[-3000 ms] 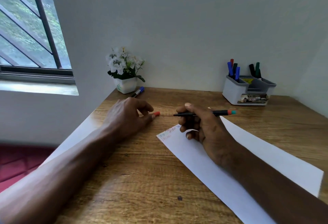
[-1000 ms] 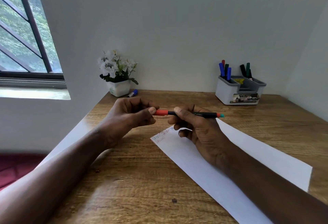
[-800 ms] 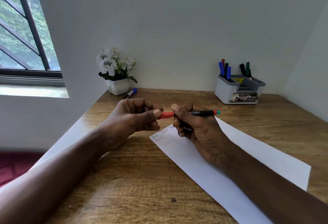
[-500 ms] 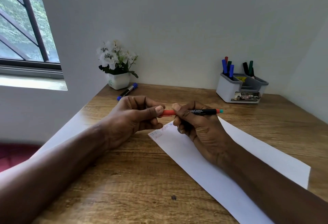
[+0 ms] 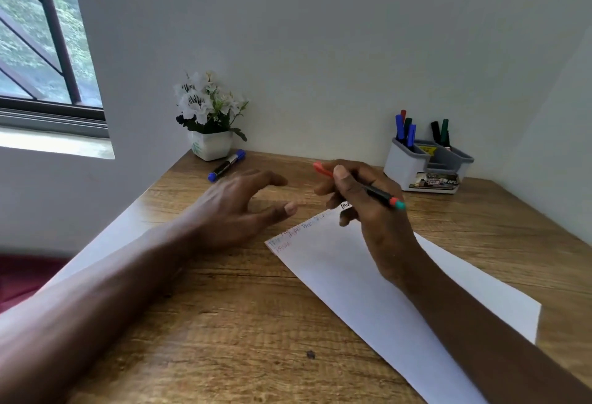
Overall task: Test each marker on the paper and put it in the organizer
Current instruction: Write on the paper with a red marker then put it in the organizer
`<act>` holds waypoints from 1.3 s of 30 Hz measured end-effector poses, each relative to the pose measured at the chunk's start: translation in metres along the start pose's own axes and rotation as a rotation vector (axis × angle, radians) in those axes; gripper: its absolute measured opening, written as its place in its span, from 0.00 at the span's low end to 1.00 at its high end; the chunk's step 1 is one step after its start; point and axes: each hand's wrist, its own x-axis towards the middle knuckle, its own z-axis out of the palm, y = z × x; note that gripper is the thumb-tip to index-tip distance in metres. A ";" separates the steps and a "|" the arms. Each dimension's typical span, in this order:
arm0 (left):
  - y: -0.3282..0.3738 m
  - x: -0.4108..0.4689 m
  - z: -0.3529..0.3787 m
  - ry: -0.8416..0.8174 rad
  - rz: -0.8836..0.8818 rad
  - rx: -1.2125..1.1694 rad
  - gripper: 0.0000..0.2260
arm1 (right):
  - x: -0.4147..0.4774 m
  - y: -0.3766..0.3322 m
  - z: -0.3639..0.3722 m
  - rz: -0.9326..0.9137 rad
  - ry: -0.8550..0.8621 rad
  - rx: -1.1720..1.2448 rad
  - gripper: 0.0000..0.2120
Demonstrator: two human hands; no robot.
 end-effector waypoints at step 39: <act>-0.017 0.013 0.008 -0.315 -0.091 0.119 0.57 | 0.172 0.025 -0.199 0.185 0.842 -0.720 0.12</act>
